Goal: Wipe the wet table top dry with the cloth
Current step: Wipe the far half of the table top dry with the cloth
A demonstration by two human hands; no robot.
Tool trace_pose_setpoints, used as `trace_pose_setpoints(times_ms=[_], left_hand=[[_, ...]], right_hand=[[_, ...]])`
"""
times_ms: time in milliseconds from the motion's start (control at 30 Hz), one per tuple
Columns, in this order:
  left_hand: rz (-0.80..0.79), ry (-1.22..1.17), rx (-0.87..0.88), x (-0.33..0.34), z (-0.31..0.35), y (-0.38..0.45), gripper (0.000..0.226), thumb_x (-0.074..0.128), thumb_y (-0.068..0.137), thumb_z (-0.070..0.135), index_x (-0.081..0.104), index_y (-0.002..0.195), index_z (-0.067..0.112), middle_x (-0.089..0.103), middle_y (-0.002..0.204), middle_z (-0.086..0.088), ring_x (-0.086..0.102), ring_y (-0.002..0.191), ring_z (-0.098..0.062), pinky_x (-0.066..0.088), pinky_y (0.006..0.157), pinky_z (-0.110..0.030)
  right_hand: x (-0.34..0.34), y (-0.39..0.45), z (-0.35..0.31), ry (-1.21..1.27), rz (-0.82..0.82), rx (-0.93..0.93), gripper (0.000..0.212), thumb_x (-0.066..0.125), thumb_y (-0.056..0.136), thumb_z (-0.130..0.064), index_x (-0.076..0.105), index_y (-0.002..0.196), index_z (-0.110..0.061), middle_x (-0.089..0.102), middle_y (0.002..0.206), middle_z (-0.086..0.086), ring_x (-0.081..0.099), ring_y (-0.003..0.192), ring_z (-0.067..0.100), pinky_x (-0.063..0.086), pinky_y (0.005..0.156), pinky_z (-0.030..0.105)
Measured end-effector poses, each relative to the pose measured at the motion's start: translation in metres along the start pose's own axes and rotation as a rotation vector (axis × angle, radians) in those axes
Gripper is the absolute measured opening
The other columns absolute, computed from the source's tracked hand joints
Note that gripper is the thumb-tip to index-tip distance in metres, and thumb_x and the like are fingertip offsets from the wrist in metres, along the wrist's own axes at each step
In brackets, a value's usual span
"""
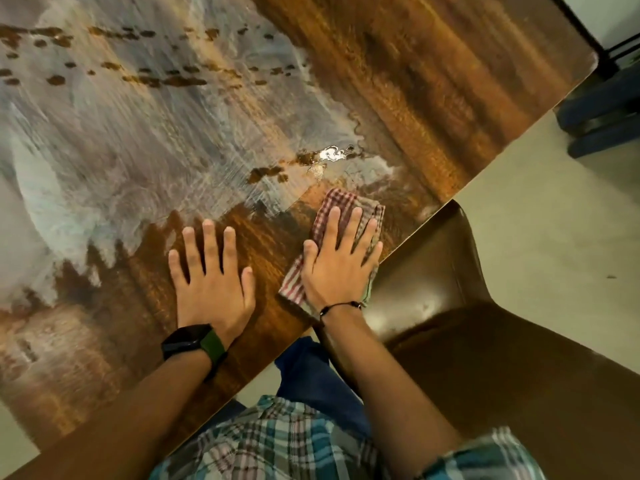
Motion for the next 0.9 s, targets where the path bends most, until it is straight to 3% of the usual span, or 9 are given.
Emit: trace_pose_setpoints(times_ms=[133, 300, 400, 533, 667, 900], left_hand=[[-0.015, 0.002, -0.013, 0.000, -0.001, -0.001, 0.066, 0.018, 0.087, 0.043, 0.017, 0.146, 0.012, 0.008, 0.154, -0.016, 0.002, 0.141, -0.037, 0.003, 0.110, -0.058], [-0.018, -0.009, -0.020, -0.002, -0.003, 0.000, 0.066, 0.015, 0.088, 0.045, 0.014, 0.146, 0.014, 0.006, 0.155, -0.014, -0.001, 0.142, -0.035, -0.002, 0.111, -0.054], [-0.008, -0.010, -0.009, -0.003, -0.003, 0.000, 0.066, 0.016, 0.088, 0.044, 0.016, 0.146, 0.014, 0.009, 0.155, -0.015, 0.003, 0.142, -0.036, 0.000, 0.110, -0.054], [0.017, -0.024, -0.005, -0.003, -0.001, 0.001, 0.064, 0.021, 0.088, 0.042, 0.022, 0.144, 0.012, 0.016, 0.153, -0.017, 0.010, 0.140, -0.039, 0.006, 0.109, -0.058], [0.028, -0.012, -0.005, -0.002, -0.001, 0.000, 0.064, 0.022, 0.087, 0.041, 0.024, 0.144, 0.011, 0.018, 0.152, -0.017, 0.012, 0.140, -0.039, 0.010, 0.109, -0.059], [0.011, 0.012, -0.006, 0.001, 0.002, 0.000, 0.065, 0.020, 0.087, 0.041, 0.022, 0.144, 0.010, 0.015, 0.153, -0.018, 0.009, 0.140, -0.040, 0.006, 0.110, -0.058]], right_hand=[[-0.012, 0.049, 0.019, -0.008, 0.005, -0.027, 0.063, 0.017, 0.095, -0.052, -0.004, 0.150, -0.029, -0.011, 0.158, 0.004, -0.013, 0.144, 0.030, -0.010, 0.113, 0.051], [-0.039, 0.145, 0.055, 0.067, 0.036, 0.208, 0.059, 0.021, 0.098, -0.050, 0.001, 0.151, -0.031, -0.009, 0.159, 0.001, -0.012, 0.144, 0.030, -0.006, 0.114, 0.057], [-0.045, 0.157, 0.062, 0.096, 0.033, 0.268, 0.058, 0.019, 0.098, -0.050, 0.003, 0.151, -0.032, -0.008, 0.159, 0.001, -0.012, 0.144, 0.030, -0.005, 0.112, 0.059], [-0.027, 0.092, 0.026, 0.033, 0.015, 0.045, 0.057, 0.018, 0.098, -0.049, -0.003, 0.149, -0.033, -0.011, 0.158, 0.001, -0.013, 0.144, 0.030, -0.011, 0.111, 0.057], [-0.005, 0.016, -0.012, -0.042, -0.017, -0.206, 0.062, 0.004, 0.091, -0.053, -0.002, 0.150, -0.032, -0.010, 0.158, 0.000, -0.014, 0.144, 0.029, -0.012, 0.111, 0.053], [-0.015, 0.062, -0.002, 0.028, 0.005, -0.147, 0.057, 0.021, 0.097, -0.050, 0.005, 0.150, -0.035, -0.007, 0.159, -0.004, -0.013, 0.145, 0.023, -0.009, 0.114, 0.053]])
Point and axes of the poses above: each hand's wrist, its own y-axis towards the middle knuckle, its own x-axis out of the palm, z = x × y, the point moved 4 cm from there along y, towards the middle knuckle
